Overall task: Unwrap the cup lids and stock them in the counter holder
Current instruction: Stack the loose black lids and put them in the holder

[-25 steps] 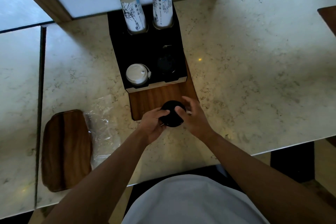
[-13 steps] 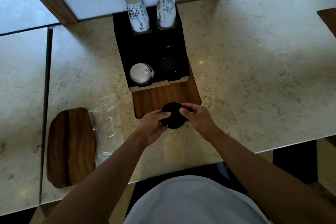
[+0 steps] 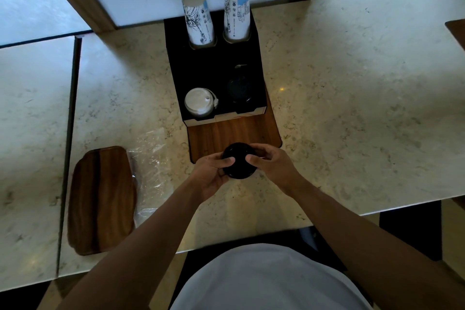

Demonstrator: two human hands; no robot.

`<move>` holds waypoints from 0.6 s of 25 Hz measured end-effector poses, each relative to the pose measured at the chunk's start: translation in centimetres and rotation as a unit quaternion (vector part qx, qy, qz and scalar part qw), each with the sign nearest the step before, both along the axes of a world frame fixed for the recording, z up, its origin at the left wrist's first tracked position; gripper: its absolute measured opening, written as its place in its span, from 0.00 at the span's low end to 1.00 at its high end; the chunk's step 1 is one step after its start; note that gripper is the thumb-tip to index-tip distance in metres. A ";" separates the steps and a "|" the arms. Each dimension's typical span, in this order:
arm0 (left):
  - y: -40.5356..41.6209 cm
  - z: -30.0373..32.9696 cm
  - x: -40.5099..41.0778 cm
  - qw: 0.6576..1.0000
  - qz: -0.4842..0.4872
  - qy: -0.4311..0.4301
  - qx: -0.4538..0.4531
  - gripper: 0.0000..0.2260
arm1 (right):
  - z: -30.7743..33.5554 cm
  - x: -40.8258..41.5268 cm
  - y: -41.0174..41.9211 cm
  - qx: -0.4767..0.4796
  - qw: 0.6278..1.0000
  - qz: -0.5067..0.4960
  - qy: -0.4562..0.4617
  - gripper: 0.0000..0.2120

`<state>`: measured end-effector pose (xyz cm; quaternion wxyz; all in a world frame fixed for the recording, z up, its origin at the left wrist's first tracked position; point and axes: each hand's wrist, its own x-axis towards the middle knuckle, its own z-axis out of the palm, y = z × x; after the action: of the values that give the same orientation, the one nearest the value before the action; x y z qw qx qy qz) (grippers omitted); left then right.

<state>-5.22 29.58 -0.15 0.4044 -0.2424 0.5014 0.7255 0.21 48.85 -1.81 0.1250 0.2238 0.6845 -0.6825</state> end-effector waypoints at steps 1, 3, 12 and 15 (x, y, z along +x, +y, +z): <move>-0.1 0.0 0.0 1.000 0.001 -0.001 -0.001 0.17 | -0.1 0.0 0.0 -0.018 1.000 -0.003 -0.005 0.21; -0.1 -0.1 0.1 1.000 0.007 -0.006 0.000 0.17 | -0.3 -0.2 0.0 -0.060 0.998 -0.021 -0.015 0.21; 0.0 0.4 -1.4 0.997 -0.003 0.025 -0.072 0.12 | -0.4 -2.8 0.4 -0.041 0.998 -0.031 -0.018 0.17; 0.1 0.4 -2.8 0.989 -0.026 0.080 -0.122 0.14 | 0.2 -4.0 0.5 -0.003 0.999 -0.042 -0.007 0.13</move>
<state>-8.05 29.72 0.29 0.3493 -0.2179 0.6233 0.6649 -3.82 49.36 -1.59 0.1020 0.2567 0.6718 -0.6873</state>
